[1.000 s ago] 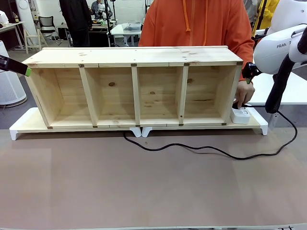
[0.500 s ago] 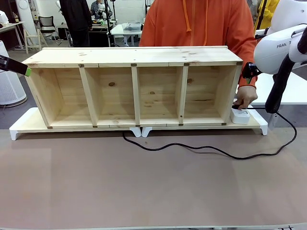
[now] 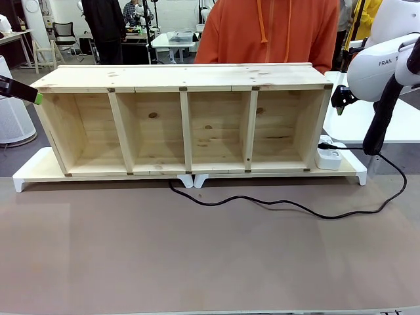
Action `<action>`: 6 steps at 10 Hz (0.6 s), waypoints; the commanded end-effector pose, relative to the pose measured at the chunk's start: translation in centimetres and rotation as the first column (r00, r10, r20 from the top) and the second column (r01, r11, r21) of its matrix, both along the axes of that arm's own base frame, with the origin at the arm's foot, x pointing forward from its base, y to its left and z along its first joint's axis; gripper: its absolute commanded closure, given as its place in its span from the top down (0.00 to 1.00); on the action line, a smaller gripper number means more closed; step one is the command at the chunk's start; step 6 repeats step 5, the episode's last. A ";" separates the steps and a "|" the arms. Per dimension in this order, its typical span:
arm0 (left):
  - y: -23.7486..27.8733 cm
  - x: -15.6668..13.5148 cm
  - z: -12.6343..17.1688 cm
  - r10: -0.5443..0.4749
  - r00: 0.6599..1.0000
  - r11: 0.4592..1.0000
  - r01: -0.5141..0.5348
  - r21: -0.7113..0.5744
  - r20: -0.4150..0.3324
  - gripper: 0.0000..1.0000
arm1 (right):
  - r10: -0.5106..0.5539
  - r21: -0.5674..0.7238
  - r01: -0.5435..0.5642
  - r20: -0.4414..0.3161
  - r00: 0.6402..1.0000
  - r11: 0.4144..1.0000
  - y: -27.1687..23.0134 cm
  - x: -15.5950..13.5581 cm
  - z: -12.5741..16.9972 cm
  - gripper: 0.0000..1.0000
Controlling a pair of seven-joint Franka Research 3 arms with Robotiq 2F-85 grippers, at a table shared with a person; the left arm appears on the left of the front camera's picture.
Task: Perform cable management.
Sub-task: Release the Power Cable when the human grasps it.
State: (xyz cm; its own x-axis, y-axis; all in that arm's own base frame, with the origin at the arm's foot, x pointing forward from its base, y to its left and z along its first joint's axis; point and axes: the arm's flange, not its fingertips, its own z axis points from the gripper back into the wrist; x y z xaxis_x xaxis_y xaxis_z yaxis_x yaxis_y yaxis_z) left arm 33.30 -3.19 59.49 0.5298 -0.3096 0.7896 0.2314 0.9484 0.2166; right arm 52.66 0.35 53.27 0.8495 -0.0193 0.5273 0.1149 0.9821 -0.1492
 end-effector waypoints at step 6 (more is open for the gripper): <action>-0.1 0.1 0.0 0.001 1.000 1.000 -0.001 0.003 0.007 1.00 | -0.003 0.002 0.003 -0.006 1.000 1.000 0.1 0.0 -0.1 1.00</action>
